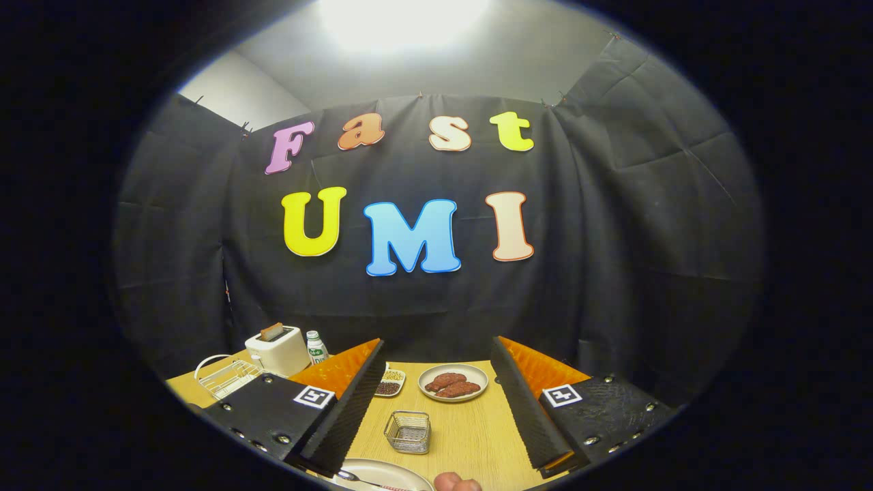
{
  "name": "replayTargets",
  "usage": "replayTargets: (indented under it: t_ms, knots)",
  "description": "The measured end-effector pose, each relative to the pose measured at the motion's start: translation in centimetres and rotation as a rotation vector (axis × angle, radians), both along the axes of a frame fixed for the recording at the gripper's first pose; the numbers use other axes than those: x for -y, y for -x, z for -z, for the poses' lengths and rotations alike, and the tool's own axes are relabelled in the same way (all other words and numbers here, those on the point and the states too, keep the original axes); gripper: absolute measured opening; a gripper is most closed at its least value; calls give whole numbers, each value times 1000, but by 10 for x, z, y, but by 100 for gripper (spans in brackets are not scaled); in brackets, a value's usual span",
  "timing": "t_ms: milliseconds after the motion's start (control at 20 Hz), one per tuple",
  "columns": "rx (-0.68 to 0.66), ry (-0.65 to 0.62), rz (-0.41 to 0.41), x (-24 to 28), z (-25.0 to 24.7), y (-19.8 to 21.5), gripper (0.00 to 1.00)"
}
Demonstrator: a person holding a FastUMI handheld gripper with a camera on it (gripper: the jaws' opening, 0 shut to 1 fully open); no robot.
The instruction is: Take the plate from the dish rack, then take the spoon from the basket and place it into the plate.
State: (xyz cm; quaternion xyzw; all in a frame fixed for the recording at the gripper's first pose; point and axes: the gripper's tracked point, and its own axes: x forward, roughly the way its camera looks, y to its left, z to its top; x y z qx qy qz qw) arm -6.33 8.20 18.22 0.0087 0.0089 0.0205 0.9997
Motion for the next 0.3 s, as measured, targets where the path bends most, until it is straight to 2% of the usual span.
replayTargets:
  t_ms: [300]
  knots:
    - [-17, -32, -3, 12, 16, -8, 95]
